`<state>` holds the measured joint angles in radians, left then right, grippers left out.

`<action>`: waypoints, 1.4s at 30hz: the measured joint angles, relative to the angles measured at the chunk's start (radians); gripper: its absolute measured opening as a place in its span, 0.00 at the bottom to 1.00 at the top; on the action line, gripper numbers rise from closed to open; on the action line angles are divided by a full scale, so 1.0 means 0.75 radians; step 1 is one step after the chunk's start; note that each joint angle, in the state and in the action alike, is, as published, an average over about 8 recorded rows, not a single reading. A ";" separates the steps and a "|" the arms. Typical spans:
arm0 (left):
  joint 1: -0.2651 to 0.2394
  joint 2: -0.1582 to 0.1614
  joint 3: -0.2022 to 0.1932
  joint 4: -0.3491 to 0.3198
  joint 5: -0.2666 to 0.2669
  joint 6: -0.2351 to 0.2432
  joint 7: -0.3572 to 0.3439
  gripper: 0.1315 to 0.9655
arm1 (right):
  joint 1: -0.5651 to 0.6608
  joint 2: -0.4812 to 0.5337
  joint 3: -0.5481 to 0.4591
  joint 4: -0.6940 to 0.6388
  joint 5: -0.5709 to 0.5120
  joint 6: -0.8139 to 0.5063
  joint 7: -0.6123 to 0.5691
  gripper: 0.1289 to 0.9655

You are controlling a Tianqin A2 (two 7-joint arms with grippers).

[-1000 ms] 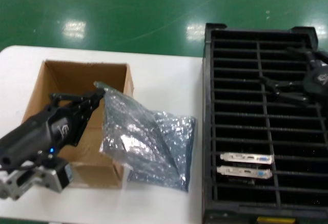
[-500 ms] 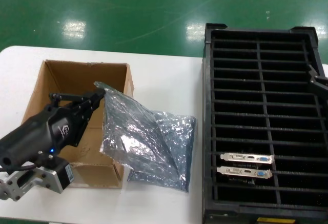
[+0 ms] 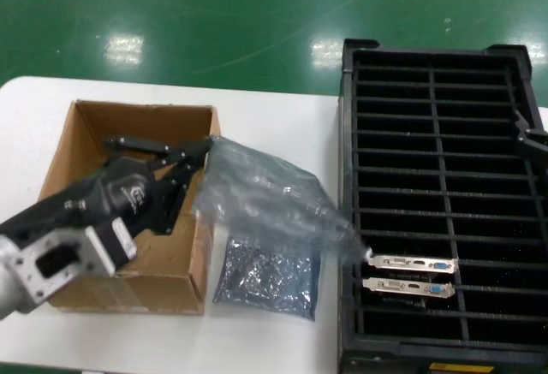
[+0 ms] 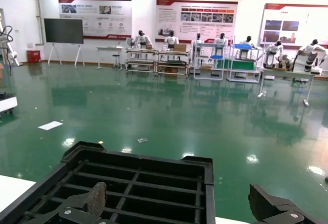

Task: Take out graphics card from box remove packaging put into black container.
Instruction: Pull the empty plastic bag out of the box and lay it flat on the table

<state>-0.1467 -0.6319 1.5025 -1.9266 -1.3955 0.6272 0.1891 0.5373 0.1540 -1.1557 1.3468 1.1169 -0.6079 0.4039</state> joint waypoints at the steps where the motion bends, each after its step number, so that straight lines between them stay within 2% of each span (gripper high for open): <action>1: -0.021 0.040 -0.023 0.001 0.038 0.065 -0.066 0.01 | 0.000 0.000 0.000 0.000 0.000 0.000 0.000 0.98; 8: -0.171 0.296 -0.138 0.068 0.305 0.503 -0.504 0.01 | 0.000 0.000 0.000 0.000 0.000 0.000 0.000 1.00; 12: -0.246 0.419 -0.190 0.135 0.470 0.722 -0.723 0.01 | 0.000 0.000 0.000 0.000 0.000 0.000 0.000 1.00; 15: -0.310 0.503 -0.228 0.197 0.622 0.885 -0.887 0.01 | 0.000 0.000 0.000 0.000 0.000 0.000 0.000 1.00; 19: -0.394 0.584 -0.251 0.286 0.841 1.080 -1.127 0.01 | 0.000 0.000 0.000 0.000 0.000 0.000 0.000 1.00; 22: -0.445 0.601 -0.228 0.339 0.953 1.174 -1.305 0.01 | 0.000 0.000 0.000 0.000 0.000 0.000 0.000 1.00; 25: -0.488 0.591 -0.182 0.379 1.003 1.215 -1.449 0.01 | 0.000 0.000 0.000 0.000 0.000 0.000 0.000 1.00; 29: -0.541 0.567 -0.112 0.431 1.025 1.214 -1.562 0.01 | 0.000 0.000 0.000 0.000 0.000 0.000 0.000 1.00; 36: -0.626 0.529 -0.022 0.534 1.039 1.148 -1.641 0.02 | 0.000 0.000 0.000 0.000 0.000 0.000 0.000 1.00; 42: -0.682 0.493 0.015 0.585 1.007 1.083 -1.672 0.05 | 0.000 0.000 0.000 0.000 0.000 0.000 0.000 1.00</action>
<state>-0.6579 -0.2620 1.5136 -1.4881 -0.6400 1.4391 -1.0652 0.5372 0.1541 -1.1558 1.3468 1.1170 -0.6078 0.4040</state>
